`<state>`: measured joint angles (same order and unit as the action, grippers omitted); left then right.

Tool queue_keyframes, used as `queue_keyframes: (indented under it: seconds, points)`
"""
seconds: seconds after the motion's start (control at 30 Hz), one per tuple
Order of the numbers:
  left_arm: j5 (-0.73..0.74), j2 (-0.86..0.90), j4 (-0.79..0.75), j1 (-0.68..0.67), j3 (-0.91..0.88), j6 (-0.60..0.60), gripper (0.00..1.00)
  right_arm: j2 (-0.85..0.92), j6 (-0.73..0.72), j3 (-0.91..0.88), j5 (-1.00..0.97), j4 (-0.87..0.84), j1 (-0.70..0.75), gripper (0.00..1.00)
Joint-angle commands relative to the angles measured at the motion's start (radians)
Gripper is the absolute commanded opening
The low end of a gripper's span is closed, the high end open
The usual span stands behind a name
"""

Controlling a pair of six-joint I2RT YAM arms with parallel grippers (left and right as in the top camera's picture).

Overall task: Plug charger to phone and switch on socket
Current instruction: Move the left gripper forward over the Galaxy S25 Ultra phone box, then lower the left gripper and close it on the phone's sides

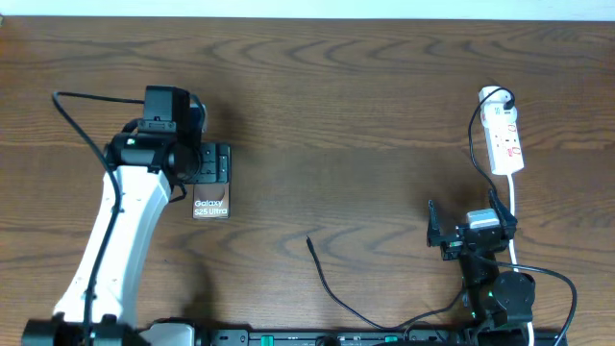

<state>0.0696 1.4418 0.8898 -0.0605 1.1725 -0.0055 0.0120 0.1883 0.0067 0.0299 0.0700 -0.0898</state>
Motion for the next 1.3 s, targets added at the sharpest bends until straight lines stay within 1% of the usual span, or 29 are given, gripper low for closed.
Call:
queue_keyframes:
  seconds: [0.0,0.13,0.33,0.63,0.67,0.7,0.77,0.8,0.83,0.87,0.9,1.27]
  points:
    - [0.000,0.091,0.019,0.006,0.040,-0.023,0.86,-0.006,-0.008,-0.001,0.006,0.005,0.007,0.99]
    - [0.001,0.180,0.034,0.006,0.065,-0.023,0.86,-0.006,-0.008,-0.001,0.006,0.005,0.007,0.99]
    - [0.000,0.256,0.041,0.006,0.065,-0.023,0.86,-0.006,-0.008,-0.001,0.006,0.005,0.007,0.99]
    - [-0.004,0.285,0.029,0.006,0.065,-0.014,0.86,-0.006,-0.008,-0.001,0.006,0.005,0.007,0.99]
    - [-0.005,0.285,0.027,0.006,0.065,-0.014,0.83,-0.006,-0.008,-0.001,0.006,0.005,0.007,0.99]
    - [-0.004,0.285,0.026,0.006,0.065,-0.014,0.76,-0.006,-0.008,-0.001,0.006,0.005,0.007,0.99]
    - [-0.004,0.285,0.026,0.006,0.065,-0.014,0.50,-0.006,-0.008,-0.001,0.006,0.005,0.007,0.99]
    - [-0.004,0.285,0.026,0.006,0.065,-0.014,0.44,-0.006,-0.008,-0.001,0.006,0.005,0.007,0.99]
    - [-0.004,0.285,0.026,0.006,0.065,-0.014,0.45,-0.006,-0.008,-0.001,0.006,0.005,0.007,0.99]
    - [-0.004,0.285,0.026,0.006,0.065,-0.014,0.84,-0.006,-0.008,-0.001,0.006,0.005,0.007,0.99]
    - [-0.004,0.285,0.026,0.006,0.065,-0.014,0.98,-0.006,-0.008,-0.001,0.006,0.005,0.007,0.99]
    - [-0.005,0.286,0.013,0.006,0.063,-0.006,0.98,-0.006,-0.008,-0.001,0.006,0.005,0.007,0.99]
